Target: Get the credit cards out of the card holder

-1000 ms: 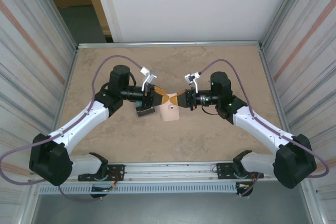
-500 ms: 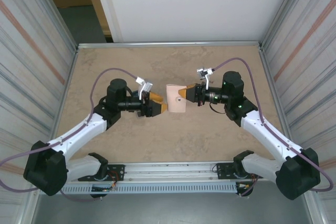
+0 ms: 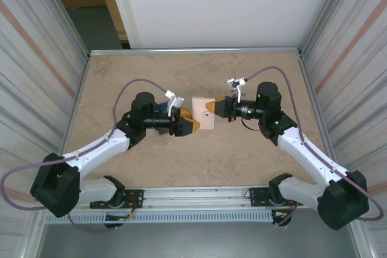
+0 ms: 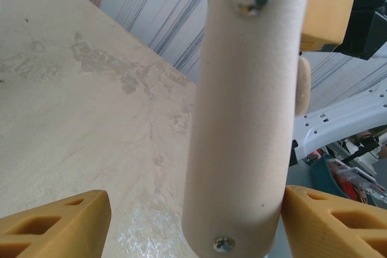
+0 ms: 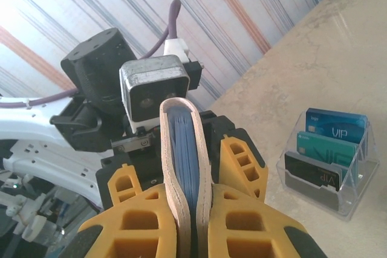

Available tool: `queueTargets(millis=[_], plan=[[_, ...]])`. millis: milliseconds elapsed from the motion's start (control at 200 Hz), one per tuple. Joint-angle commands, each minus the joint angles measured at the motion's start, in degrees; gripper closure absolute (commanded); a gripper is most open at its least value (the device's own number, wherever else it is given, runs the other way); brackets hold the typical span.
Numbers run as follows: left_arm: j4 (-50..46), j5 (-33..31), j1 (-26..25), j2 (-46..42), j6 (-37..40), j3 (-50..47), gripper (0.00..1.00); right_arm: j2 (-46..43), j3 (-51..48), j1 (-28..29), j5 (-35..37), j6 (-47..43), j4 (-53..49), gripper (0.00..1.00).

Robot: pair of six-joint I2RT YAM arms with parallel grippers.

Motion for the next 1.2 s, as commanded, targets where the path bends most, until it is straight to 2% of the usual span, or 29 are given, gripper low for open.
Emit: queueTargets(millis=[0,180,276,366,451,486,526,571,596,621,676,702,727,832,962,1198], plan=[[3.6,1.7,-0.1,0.8,-0.9,2.4,0.29,-0.1,-0.3,0.5,-2.2,1.0,2.1,1.0],[5.5,2.3,-0.1,1.8,-1.9,2.8,0.44,0.7,-0.3,0.7,-2.2,0.8,2.3,1.0],[5.5,2.5,-0.1,2.1,-2.2,2.9,0.58,1.2,-0.3,1.0,-2.1,0.9,2.5,1.0],[5.4,2.1,-0.1,2.1,-2.4,2.8,0.76,1.6,-0.3,1.1,-1.2,0.8,2.0,1.0],[4.6,1.1,-0.1,2.0,-2.1,2.8,0.83,1.4,-0.1,1.0,1.0,-0.1,-0.2,1.0],[3.7,0.2,-0.1,1.9,-1.6,2.8,0.85,1.2,0.1,1.1,2.6,-0.6,-2.1,0.94],[2.3,-1.6,-0.1,1.6,-1.0,3.0,0.87,0.8,0.6,1.2,5.6,-1.5,-4.9,0.8],[0.0,-5.2,-0.4,1.0,0.0,3.1,0.91,0.3,1.4,1.7,10.2,-2.5,-8.9,0.74],[-1.1,-7.3,-0.5,0.6,0.6,3.0,0.93,0.1,1.9,1.8,12.9,-2.7,-11.1,0.65],[-1.7,-9.2,-0.6,0.3,1.0,2.8,0.94,-0.1,2.3,2.0,15.7,-2.7,-13.0,0.57],[-2.7,-12.9,-0.9,-0.1,1.4,2.5,0.97,-0.6,3.1,2.4,21.7,-2.2,-16.5,0.54],[-2.9,-14.1,-0.9,-0.2,1.6,2.4,0.97,-0.8,3.3,2.7,24.6,-1.6,-17.9,0.48],[-3.1,-15.0,-0.9,-0.1,1.7,2.3,0.97,-1.0,3.6,3.0,27.8,-1.0,-19.5,0.47],[-4.2,-18.9,-1.1,0.5,2.2,2.3,0.98,-1.5,5.1,4.7,38.7,1.8,-25.3,0.47],[-4.8,-21.8,-1.4,2.4,2.7,2.8,0.99,-0.9,7.2,8.9,47.0,4.5,-30.0,0.47],[-4.6,-22.8,-1.9,5.7,2.6,4.4,1.0,5.0,12.0,15.9,53.1,9.8,-33.0,0.54]])
